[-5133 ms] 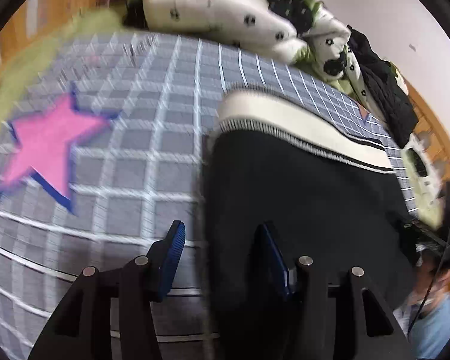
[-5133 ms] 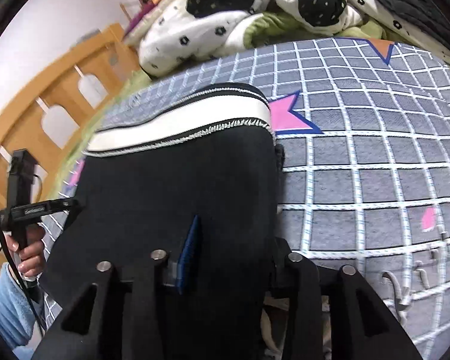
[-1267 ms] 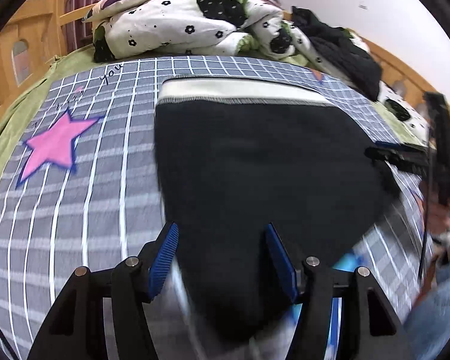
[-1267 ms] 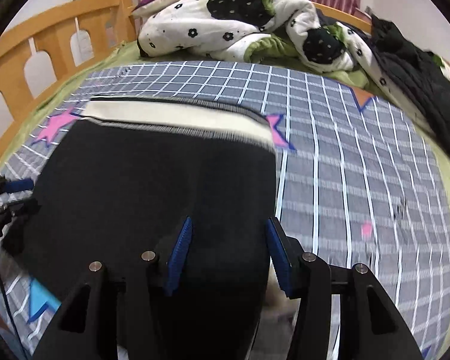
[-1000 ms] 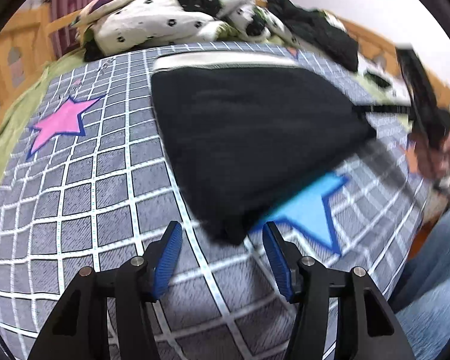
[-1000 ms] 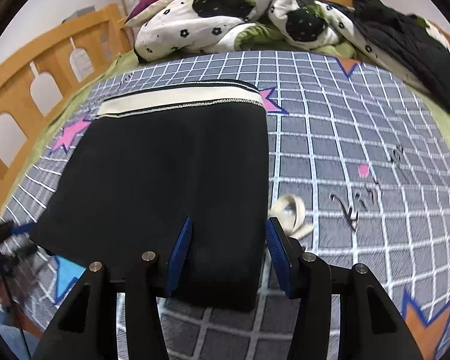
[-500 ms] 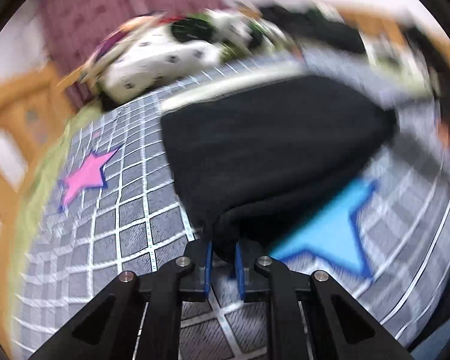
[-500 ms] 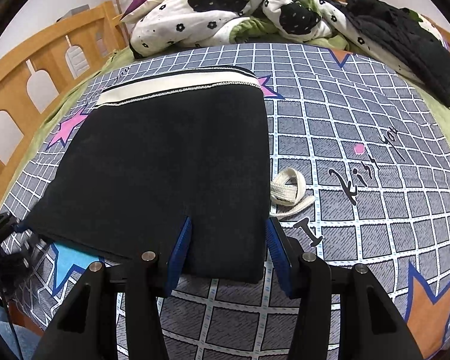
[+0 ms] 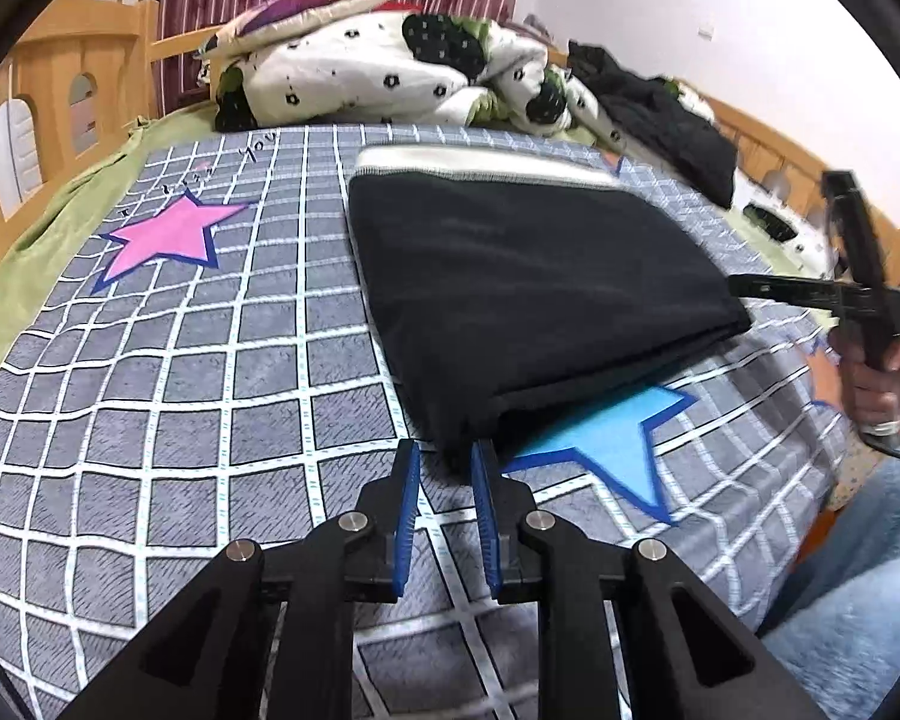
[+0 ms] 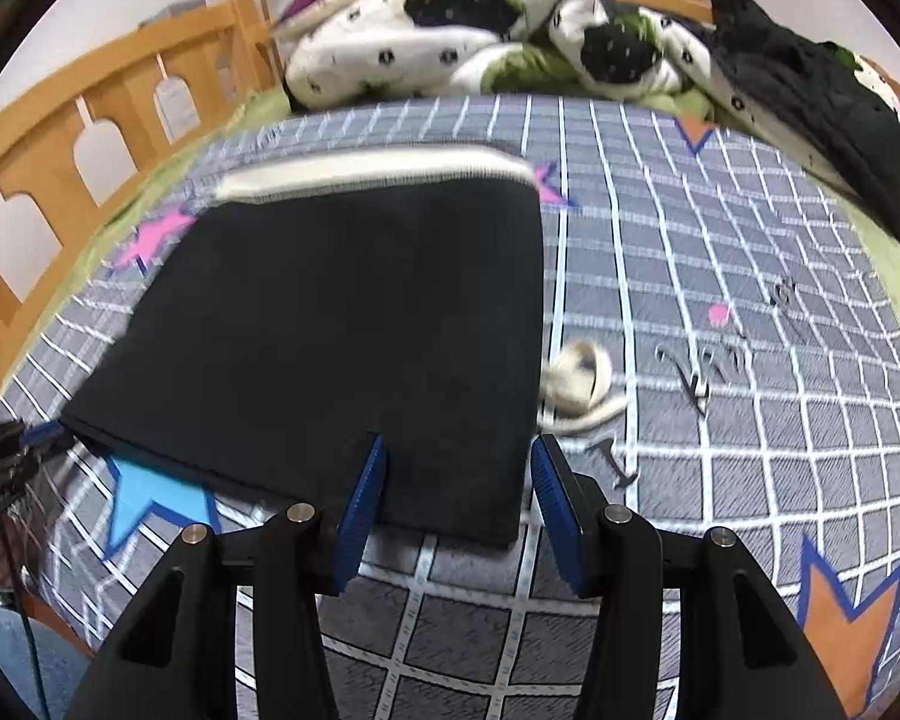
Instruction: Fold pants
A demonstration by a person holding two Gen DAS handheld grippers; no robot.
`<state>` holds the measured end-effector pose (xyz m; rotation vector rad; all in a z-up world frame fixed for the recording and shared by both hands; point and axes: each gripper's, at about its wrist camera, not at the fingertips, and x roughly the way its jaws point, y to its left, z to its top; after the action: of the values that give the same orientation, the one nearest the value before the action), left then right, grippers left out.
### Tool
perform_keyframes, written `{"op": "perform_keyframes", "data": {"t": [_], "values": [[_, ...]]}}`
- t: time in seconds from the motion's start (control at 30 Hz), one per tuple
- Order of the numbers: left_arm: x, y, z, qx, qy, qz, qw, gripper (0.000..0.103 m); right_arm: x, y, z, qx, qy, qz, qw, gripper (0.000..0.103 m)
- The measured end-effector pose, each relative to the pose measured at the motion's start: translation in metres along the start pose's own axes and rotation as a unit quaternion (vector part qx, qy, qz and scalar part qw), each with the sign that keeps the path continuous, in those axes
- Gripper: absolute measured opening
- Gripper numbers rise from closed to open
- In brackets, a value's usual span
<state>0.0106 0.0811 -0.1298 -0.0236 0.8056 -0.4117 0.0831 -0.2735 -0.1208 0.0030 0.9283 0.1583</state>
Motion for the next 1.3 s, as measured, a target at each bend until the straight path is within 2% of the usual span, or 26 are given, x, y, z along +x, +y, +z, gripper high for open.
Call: {"op": "perform_keyframes", "data": {"t": [0.13, 0.2, 0.27, 0.4, 0.47, 0.53, 0.6, 0.67, 0.73, 0.83, 0.9, 0.93, 0.97, 1.0, 1.07, 1.13, 1.3], "values": [[0.002, 0.004, 0.025, -0.024, -0.021, -0.002, 0.9995, 0.017, -0.003, 0.001, 0.012, -0.002, -0.022, 0.006, 1.000, 0.050], [0.010, 0.000, 0.039, -0.032, -0.025, -0.014, 0.9991, 0.017, 0.007, 0.003, 0.017, 0.002, -0.013, 0.010, 1.000, 0.050], [0.022, -0.006, 0.049, -0.033, -0.022, -0.014, 0.9991, 0.017, 0.019, 0.006, 0.015, -0.003, -0.009, -0.008, 1.000, 0.051], [0.063, -0.013, 0.038, -0.025, 0.025, 0.007, 0.9994, 0.017, 0.021, 0.005, 0.004, -0.009, -0.014, -0.011, 1.000, 0.051], [0.061, -0.022, 0.029, 0.001, 0.009, 0.020, 0.9998, 0.018, 0.020, 0.003, 0.001, -0.012, -0.007, -0.008, 1.000, 0.051], [0.055, -0.024, 0.030, 0.005, 0.022, 0.004, 0.9997, 0.020, 0.020, 0.003, -0.002, -0.029, 0.006, -0.009, 1.000, 0.051], [0.048, -0.019, 0.039, -0.011, 0.018, -0.015, 0.9997, 0.020, 0.016, 0.000, -0.003, -0.042, 0.010, 0.000, 0.999, 0.048], [0.045, -0.014, 0.054, -0.027, 0.007, -0.024, 0.9993, 0.021, 0.007, -0.005, 0.003, -0.032, -0.011, 0.009, 0.999, 0.047], [0.050, -0.012, 0.071, -0.029, -0.002, -0.004, 0.9996, 0.030, 0.003, -0.007, 0.015, -0.023, -0.036, 0.011, 0.999, 0.047], [0.067, -0.009, 0.091, -0.032, -0.007, 0.015, 0.9993, 0.031, 0.010, -0.005, 0.041, -0.018, -0.068, -0.007, 0.998, 0.047], [0.085, -0.005, 0.092, -0.041, 0.010, 0.027, 0.9987, 0.033, 0.024, -0.002, 0.056, -0.020, -0.072, -0.010, 0.997, 0.041], [0.099, -0.003, 0.088, -0.043, 0.033, 0.037, 0.9979, 0.034, 0.032, -0.001, 0.060, -0.024, -0.068, -0.014, 0.997, 0.036], [0.110, -0.001, 0.083, -0.041, 0.048, 0.041, 0.9971, 0.035, 0.042, 0.000, 0.061, -0.028, -0.057, -0.022, 0.998, 0.025], [0.112, 0.000, 0.076, -0.039, 0.034, 0.038, 0.9979, 0.036, 0.059, 0.002, 0.060, -0.041, -0.034, -0.041, 0.998, 0.025], [0.108, 0.001, 0.071, -0.041, 0.021, 0.032, 0.9984, 0.037, 0.061, 0.007, 0.054, -0.056, -0.059, -0.055, 0.995, 0.025], [0.107, 0.007, 0.072, -0.063, 0.021, 0.019, 0.9976, 0.038, 0.062, 0.011, 0.053, -0.061, -0.057, -0.066, 0.994, 0.025], [0.102, 0.003, 0.074, -0.074, 0.032, 0.025, 0.9964, 0.040, 0.059, 0.000, 0.061, -0.025, -0.034, -0.039, 0.998, 0.027]]}}
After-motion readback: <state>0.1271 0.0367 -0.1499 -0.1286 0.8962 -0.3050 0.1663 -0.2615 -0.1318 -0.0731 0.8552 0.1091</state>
